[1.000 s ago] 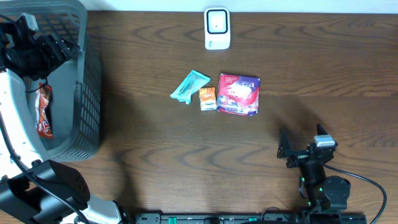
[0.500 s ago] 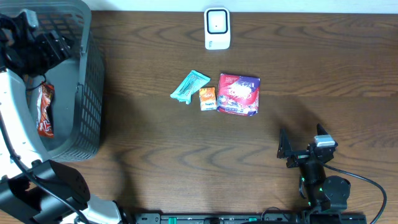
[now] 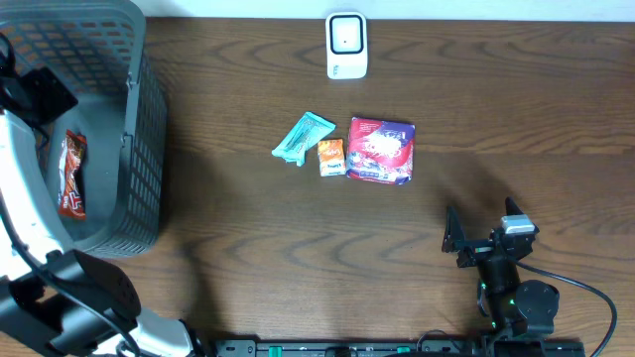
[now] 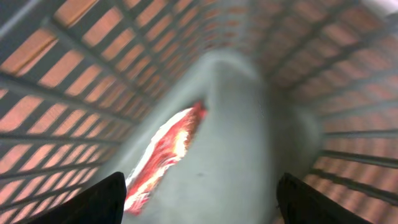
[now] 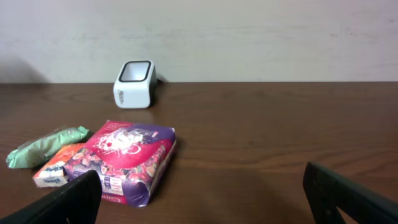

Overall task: Scan the item barcode
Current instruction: 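Grasp the red wrapper in the basket with the left gripper and lift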

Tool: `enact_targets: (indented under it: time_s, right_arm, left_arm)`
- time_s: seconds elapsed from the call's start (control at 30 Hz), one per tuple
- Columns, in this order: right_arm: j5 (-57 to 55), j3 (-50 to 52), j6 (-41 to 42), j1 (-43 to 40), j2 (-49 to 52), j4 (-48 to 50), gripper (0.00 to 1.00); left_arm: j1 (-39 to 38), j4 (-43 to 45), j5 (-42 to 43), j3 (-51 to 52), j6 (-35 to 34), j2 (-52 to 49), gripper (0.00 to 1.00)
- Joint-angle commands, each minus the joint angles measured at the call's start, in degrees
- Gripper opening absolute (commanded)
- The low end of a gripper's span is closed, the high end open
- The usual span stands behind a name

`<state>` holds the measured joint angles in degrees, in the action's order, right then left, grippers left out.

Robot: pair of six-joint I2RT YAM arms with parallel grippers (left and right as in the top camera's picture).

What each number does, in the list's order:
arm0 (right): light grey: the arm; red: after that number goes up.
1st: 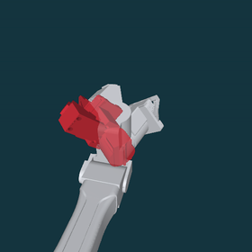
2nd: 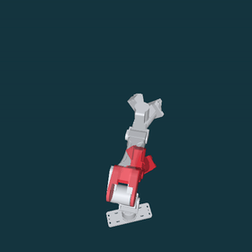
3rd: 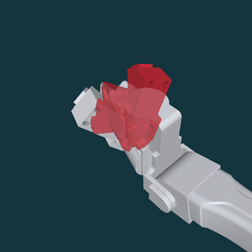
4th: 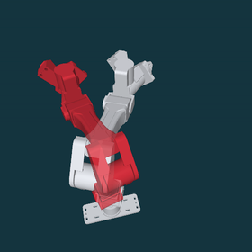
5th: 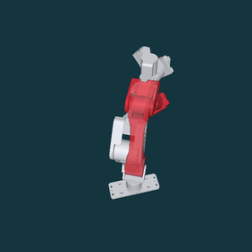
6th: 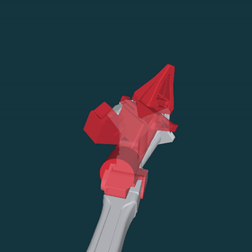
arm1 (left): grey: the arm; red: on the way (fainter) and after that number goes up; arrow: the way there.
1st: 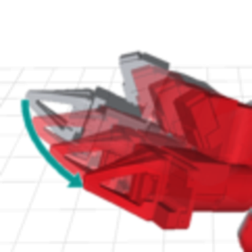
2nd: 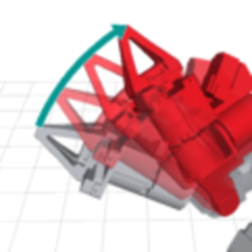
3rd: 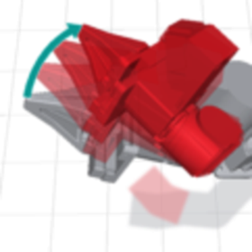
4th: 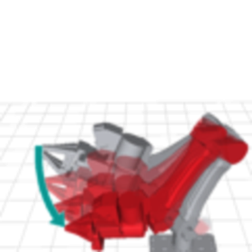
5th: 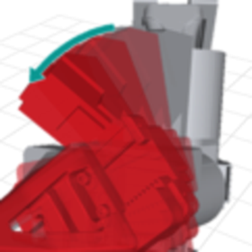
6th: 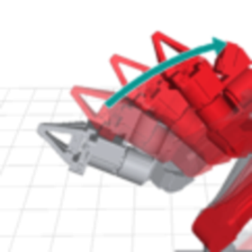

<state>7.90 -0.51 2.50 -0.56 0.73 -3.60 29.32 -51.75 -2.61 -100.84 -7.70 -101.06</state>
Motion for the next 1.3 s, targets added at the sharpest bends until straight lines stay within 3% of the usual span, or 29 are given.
enact_targets:
  time_s: [0.0, 0.53, 0.83, 0.93, 1.0, 1.27]
  right_arm:
    - [0.2, 0.2, -0.4, -0.2, -0.2, -0.1, 0.99]
    - [0.2, 0.2, -0.4, -0.2, -0.2, -0.1, 0.99]
    - [0.2, 0.2, -0.4, -0.2, -0.2, -0.1, 0.99]
    - [0.2, 0.2, -0.4, -0.2, -0.2, -0.1, 0.99]
    - [0.2, 0.2, -0.4, -0.2, -0.2, -0.1, 0.99]
    - [0.2, 0.2, -0.4, -0.2, -0.2, -0.1, 0.99]
  left_arm:
    - [0.2, -0.5, -8.5, 1.6, -0.6, -3.4, 0.78]
    - [4.0, -1.6, -9.2, 5.0, -1.4, -15.6, 0.78]
    - [4.5, -2.0, 0.6, 5.1, -1.0, -19.6, 0.77]
    - [4.5, -2.2, 0.5, 5.9, -1.0, -20.0, 0.60]
    - [4.5, -2.3, 0.5, 6.7, -1.0, -20.0, 0.40]
    - [4.5, -5.3, 0.5, 7.0, -1.0, -20.0, 0.38]
